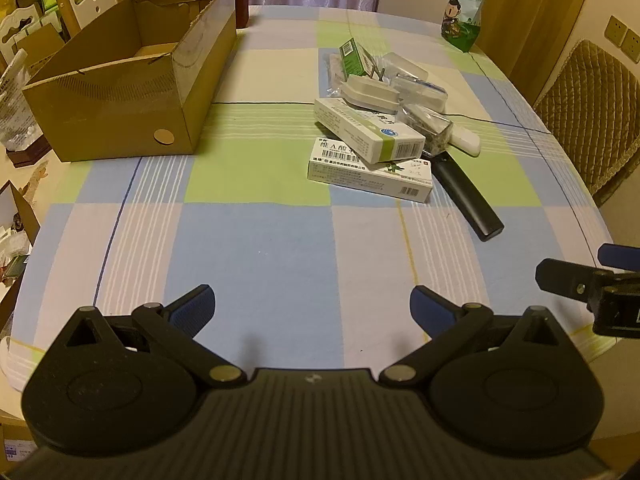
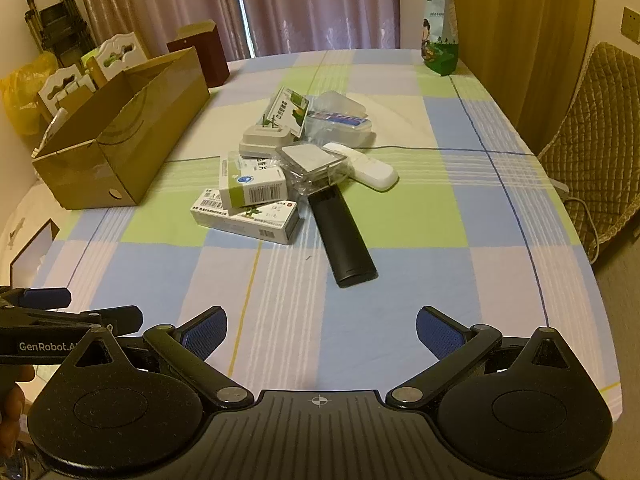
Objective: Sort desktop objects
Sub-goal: 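Move both tools toward the pile of items on the table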
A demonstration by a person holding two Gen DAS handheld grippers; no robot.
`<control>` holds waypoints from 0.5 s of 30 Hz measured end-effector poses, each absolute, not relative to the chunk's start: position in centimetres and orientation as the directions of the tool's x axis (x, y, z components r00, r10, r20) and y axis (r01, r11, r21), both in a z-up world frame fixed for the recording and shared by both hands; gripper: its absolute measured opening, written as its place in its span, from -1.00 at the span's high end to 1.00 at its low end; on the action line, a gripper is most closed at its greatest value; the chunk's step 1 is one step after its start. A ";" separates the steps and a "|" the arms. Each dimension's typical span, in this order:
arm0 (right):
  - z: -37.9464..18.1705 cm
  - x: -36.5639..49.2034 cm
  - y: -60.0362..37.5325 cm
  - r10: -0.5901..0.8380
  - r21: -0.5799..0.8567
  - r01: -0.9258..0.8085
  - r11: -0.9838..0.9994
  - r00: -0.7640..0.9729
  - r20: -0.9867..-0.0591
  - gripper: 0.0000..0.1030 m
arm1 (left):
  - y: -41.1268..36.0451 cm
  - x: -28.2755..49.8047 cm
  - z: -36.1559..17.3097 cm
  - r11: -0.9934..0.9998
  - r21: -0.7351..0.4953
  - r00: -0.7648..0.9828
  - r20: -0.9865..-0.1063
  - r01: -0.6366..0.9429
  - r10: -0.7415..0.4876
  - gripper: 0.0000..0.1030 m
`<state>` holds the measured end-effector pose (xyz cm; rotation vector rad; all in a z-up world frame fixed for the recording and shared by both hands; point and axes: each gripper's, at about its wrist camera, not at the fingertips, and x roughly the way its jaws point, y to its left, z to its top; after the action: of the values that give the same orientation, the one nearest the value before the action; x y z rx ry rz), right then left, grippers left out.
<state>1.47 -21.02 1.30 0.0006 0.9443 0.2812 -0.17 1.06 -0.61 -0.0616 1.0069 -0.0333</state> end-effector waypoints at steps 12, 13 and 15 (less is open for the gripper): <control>1.1 1.6 -20.6 0.212 0.109 -0.207 0.972 0.585 -0.783 -1.00 | 2.9 -0.3 -0.6 0.992 -0.127 0.532 -0.840 0.005 -0.110 -0.98; 1.1 1.6 -20.5 0.211 0.106 -0.207 0.973 0.593 -0.777 -1.00 | 3.2 -0.3 -0.6 0.991 -0.132 0.535 -0.837 0.011 -0.117 -0.98; 1.2 1.6 -20.3 0.202 0.092 -0.207 0.974 0.608 -0.768 -1.00 | 3.6 -0.3 -0.5 0.990 -0.139 0.542 -0.830 0.026 -0.131 -0.98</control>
<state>1.58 -20.35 1.20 -0.0064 0.8862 0.2361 -0.26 3.64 -0.50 -0.1150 0.9947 -0.0936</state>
